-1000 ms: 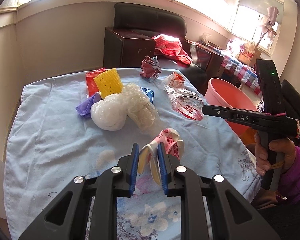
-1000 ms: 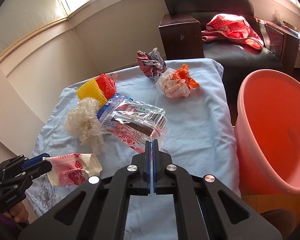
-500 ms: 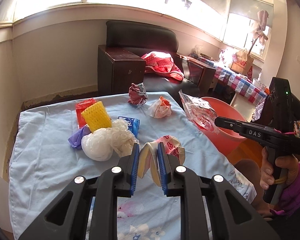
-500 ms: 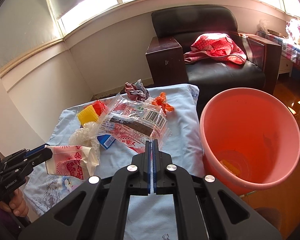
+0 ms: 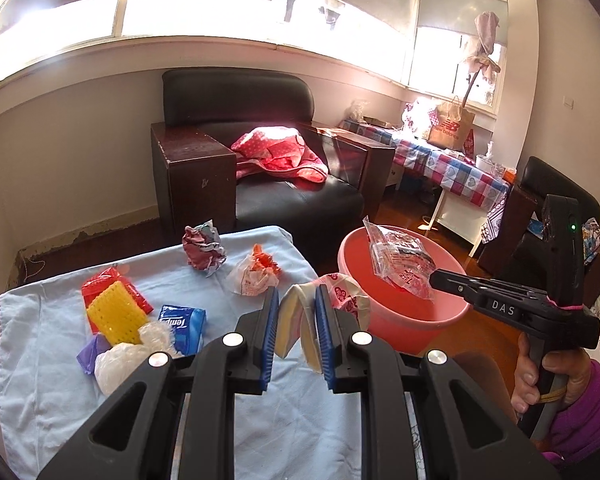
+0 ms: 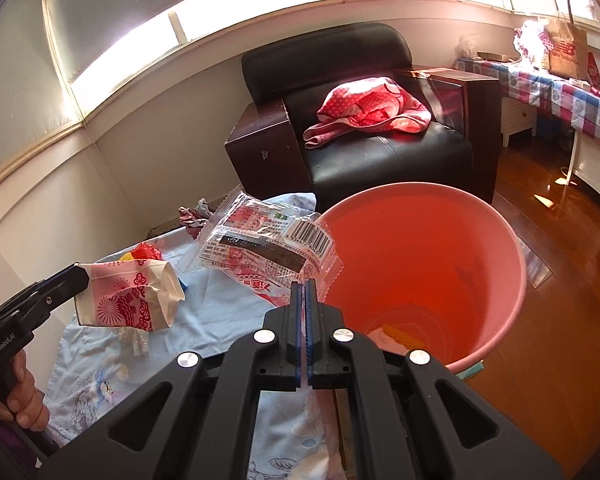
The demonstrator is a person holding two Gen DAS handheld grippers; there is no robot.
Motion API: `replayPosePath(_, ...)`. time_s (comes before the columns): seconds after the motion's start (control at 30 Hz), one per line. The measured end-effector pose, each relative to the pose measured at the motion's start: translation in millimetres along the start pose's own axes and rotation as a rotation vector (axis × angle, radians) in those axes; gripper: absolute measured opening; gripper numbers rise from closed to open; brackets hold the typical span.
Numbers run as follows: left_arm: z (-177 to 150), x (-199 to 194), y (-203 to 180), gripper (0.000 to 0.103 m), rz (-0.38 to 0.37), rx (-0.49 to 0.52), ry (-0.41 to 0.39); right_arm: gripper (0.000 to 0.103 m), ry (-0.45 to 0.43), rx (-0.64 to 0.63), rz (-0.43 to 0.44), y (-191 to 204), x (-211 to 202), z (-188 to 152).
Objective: Collect trash
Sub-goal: 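Carry the cup and wrapper over the bucket and release both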
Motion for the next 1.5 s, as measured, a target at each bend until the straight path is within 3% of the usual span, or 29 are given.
replayPosePath(0.37,24,58,-62,0.018,-0.065,0.078,0.036,0.002,-0.003,0.056,-0.086,-53,-2,-1)
replayPosePath(0.83,14,129,-105,0.018,-0.084,0.132,0.158,0.002,0.035,0.106,-0.127,-94,6,-14)
replayPosePath(1.07,9,137,-109,0.020,-0.078,0.126,0.182,0.002,0.041,0.108,-0.121,-94,8,-15)
replayPosePath(1.2,11,134,-110,0.039,-0.085,0.118,0.176,0.004,0.046,0.121,-0.122,-96,8,-16)
replayPosePath(1.5,14,117,-103,0.040,-0.091,0.095,0.148,0.004,0.055,0.139,-0.121,-95,5,-17)
Point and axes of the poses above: each gripper's, at about its wrist camera, not at the fingertips, and x roughly the way its jaws point, y to its left, z to its top, the point moved 5 cm from there along x, roughly the way its jaws point, and after that the axes turned 3 degrees about z, right-handed, at the moved point
